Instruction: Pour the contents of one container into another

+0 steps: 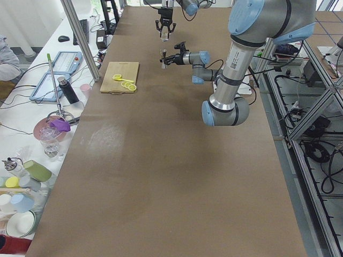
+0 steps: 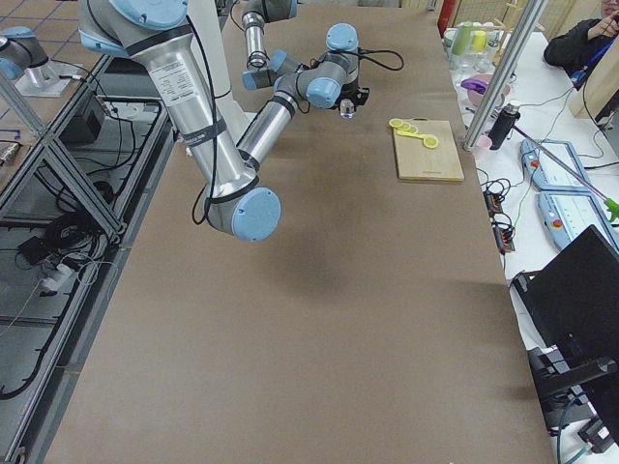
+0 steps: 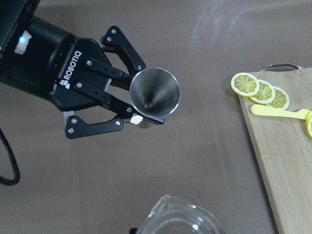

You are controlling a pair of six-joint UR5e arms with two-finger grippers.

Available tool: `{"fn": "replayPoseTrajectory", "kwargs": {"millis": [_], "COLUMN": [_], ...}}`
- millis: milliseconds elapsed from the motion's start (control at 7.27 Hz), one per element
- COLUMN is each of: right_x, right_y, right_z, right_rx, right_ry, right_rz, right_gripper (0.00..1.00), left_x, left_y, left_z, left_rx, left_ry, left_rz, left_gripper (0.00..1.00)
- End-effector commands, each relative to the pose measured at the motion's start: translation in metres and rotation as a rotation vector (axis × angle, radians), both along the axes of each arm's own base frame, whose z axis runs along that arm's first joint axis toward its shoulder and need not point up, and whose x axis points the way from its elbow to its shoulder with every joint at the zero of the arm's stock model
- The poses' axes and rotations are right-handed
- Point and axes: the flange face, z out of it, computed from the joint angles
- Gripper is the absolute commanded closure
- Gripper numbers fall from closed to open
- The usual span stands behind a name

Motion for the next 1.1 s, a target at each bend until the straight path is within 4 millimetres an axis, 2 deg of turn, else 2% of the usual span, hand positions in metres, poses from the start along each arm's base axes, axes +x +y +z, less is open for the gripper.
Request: {"fn": "replayPoseTrajectory", "kwargs": {"millis": [0,550,963], "right_x": [-0.010,-0.031,-0.043], "right_y": [0.001,0.006,-0.003], "right_z": [-0.014,-0.026,-0.039], "right_rx": [-0.016,-0.061,-0.083], "right_ry": [0.020,0.075,0.107], "right_rz": [-0.013,-0.055,-0.055], "right_gripper": [1.00,1.00,1.00], "left_x": [0.005,0.010,0.006], "left_y": [-0.001,0.007,0.008], "left_z": [-0.001,0.002,0.003], "left_rx": [-0.002,-0.005,0.004], "left_ry": [-0.015,0.005,0.045], "left_rz": [-0.004,0.010,0.011], "left_gripper": [1.00,1.00,1.00]}}
